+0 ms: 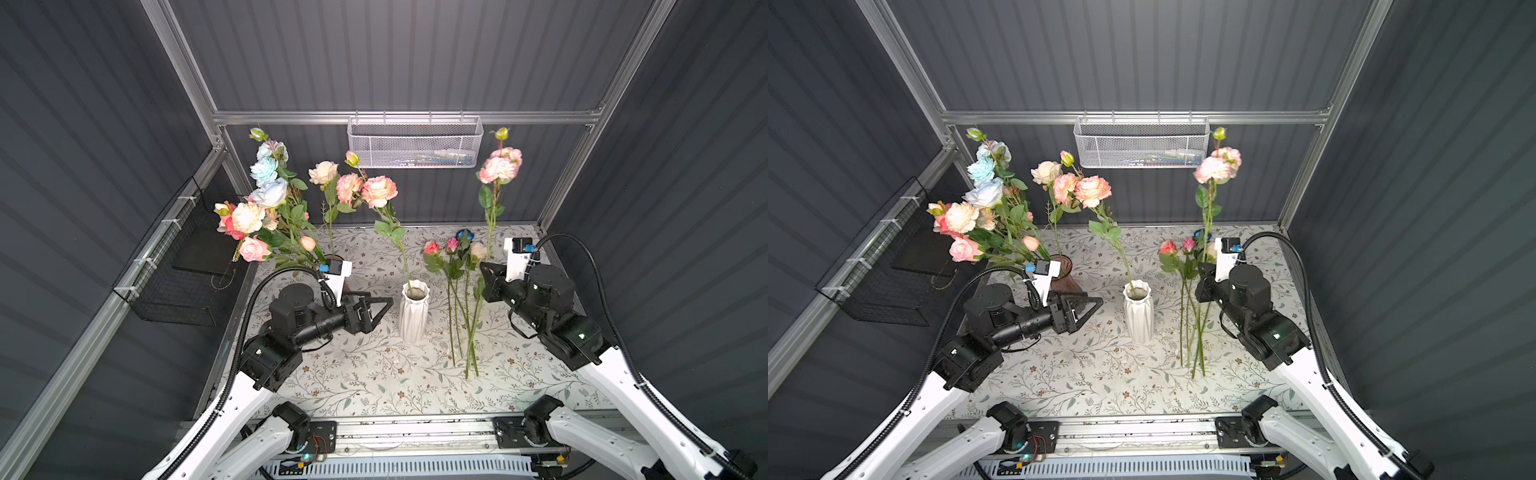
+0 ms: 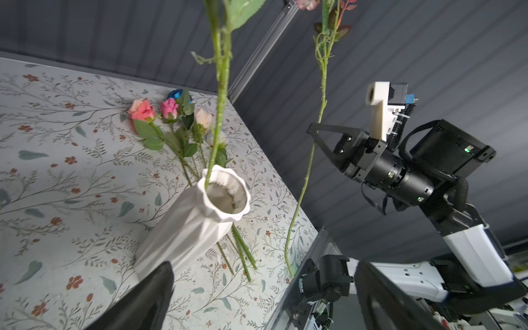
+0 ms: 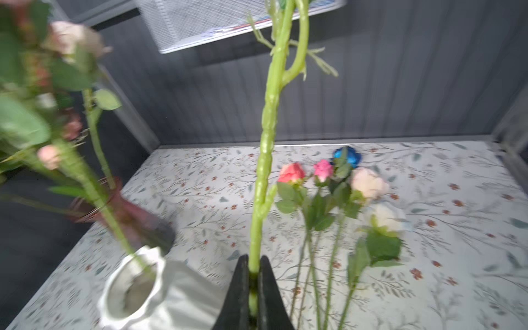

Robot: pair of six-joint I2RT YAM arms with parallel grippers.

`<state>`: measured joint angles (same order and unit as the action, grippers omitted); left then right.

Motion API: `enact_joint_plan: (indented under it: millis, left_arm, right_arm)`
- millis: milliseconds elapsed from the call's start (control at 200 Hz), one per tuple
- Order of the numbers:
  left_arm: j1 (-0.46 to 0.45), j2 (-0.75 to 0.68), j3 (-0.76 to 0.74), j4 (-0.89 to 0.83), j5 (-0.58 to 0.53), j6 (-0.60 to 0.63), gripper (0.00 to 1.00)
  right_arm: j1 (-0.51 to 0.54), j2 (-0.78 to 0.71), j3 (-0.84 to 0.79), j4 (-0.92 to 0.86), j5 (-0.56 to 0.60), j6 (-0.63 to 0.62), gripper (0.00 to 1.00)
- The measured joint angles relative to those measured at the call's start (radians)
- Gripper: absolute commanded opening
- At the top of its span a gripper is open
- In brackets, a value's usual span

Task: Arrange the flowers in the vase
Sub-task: 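Lift another pink rose stem upward and carry it toward the white vase, then close the left gripper on the pink rose stem while the right gripper opens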

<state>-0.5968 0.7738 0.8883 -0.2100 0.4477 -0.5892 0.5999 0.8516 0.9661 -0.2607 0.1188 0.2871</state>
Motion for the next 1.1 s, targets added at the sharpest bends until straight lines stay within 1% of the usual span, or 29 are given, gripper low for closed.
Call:
enact_joint_plan:
  millis: [85,210,300,355,480,575,715,955,1045,1095]
  left_arm:
    - [0.000,0.000,0.028,0.039,0.062,0.006,0.98]
    - [0.000,0.001,0.080,0.093,0.137,0.016,0.97]
    - [0.000,0.014,0.127,0.139,0.183,0.023,0.91]
    - [0.000,0.034,0.157,0.161,0.208,0.029,0.85]
    - [0.000,0.083,0.208,0.233,0.257,0.023,0.76]
    - [0.000,0.112,0.214,0.287,0.285,0.008,0.71]
    - [0.000,0.137,0.214,0.328,0.306,-0.010,0.62]
    - [0.000,0.158,0.237,0.305,0.301,0.010,0.32]
    - [0.000,0.161,0.250,0.292,0.288,0.022,0.20]
    - [0.000,0.164,0.260,0.285,0.286,0.028,0.12]
  right_arm:
    - [0.104,-0.027,0.024,-0.002,-0.052,-0.027,0.02]
    - [0.244,-0.032,0.105,-0.001,-0.133,-0.043,0.02]
    - [0.335,0.003,0.181,-0.003,-0.169,-0.053,0.02]
    - [0.385,0.034,0.226,-0.002,-0.180,-0.058,0.03]
    - [0.473,0.120,0.296,0.002,-0.193,-0.069,0.03]
    - [0.504,0.182,0.311,0.003,-0.190,-0.070,0.03]
    - [0.510,0.244,0.311,0.002,-0.187,-0.062,0.03]
    - [0.510,0.267,0.328,0.011,-0.202,-0.049,0.07]
    - [0.512,0.263,0.330,0.014,-0.212,-0.042,0.10]
    - [0.513,0.261,0.331,0.016,-0.218,-0.040,0.14]
